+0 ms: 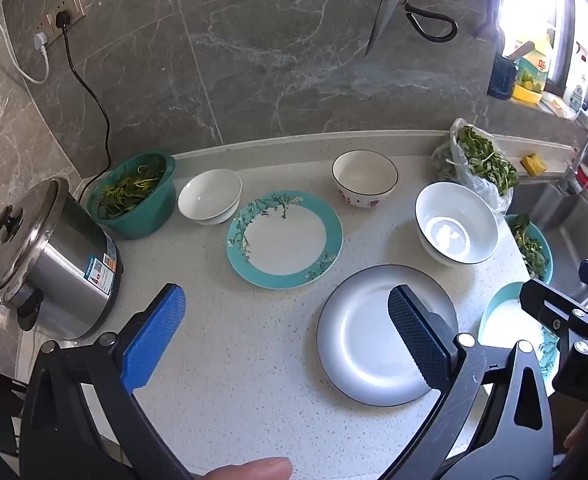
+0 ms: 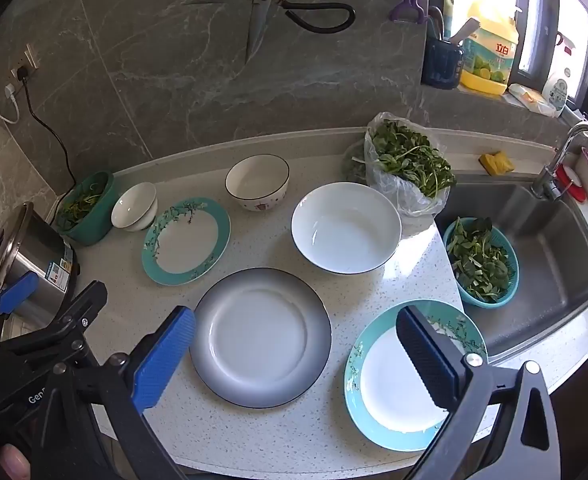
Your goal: Organize plates and bowls
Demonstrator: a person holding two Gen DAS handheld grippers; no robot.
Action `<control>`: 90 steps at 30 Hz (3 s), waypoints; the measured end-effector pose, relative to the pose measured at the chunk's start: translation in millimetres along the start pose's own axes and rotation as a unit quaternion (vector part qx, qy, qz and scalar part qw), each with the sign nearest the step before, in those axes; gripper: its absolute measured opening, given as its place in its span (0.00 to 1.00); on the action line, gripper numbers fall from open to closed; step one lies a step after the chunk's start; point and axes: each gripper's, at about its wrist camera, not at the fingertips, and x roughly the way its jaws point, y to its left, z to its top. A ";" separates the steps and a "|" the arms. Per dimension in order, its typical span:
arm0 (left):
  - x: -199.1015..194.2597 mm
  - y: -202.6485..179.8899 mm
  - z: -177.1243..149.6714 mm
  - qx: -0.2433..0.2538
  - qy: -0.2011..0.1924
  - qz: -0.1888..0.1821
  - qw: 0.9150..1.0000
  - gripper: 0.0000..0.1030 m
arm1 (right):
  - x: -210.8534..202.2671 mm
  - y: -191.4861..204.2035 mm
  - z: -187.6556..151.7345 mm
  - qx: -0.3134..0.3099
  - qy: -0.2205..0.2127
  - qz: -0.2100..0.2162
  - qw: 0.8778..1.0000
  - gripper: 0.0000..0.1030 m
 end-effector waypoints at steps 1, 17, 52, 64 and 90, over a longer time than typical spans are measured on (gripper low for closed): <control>1.2 0.7 0.5 -0.005 0.010 -0.004 1.000 1.00 | 0.5 0.2 -0.1 0.000 0.001 0.000 1.000 1.00; 4.7 1.0 -1.5 -0.003 0.012 -0.005 1.000 1.00 | 0.6 1.4 -3.7 -0.002 0.001 -0.002 1.000 1.00; 3.9 1.1 -5.5 -0.003 0.015 -0.006 1.000 1.00 | 0.4 5.2 -6.7 -0.002 0.004 -0.003 1.000 1.00; 4.6 2.2 -12.3 -0.002 0.015 -0.007 1.000 1.00 | 0.9 5.7 -6.1 -0.003 0.005 -0.003 1.000 1.00; 8.2 5.5 -15.0 0.004 0.021 -0.010 1.000 1.00 | 2.4 12.5 -19.7 0.000 0.008 -0.006 1.000 1.00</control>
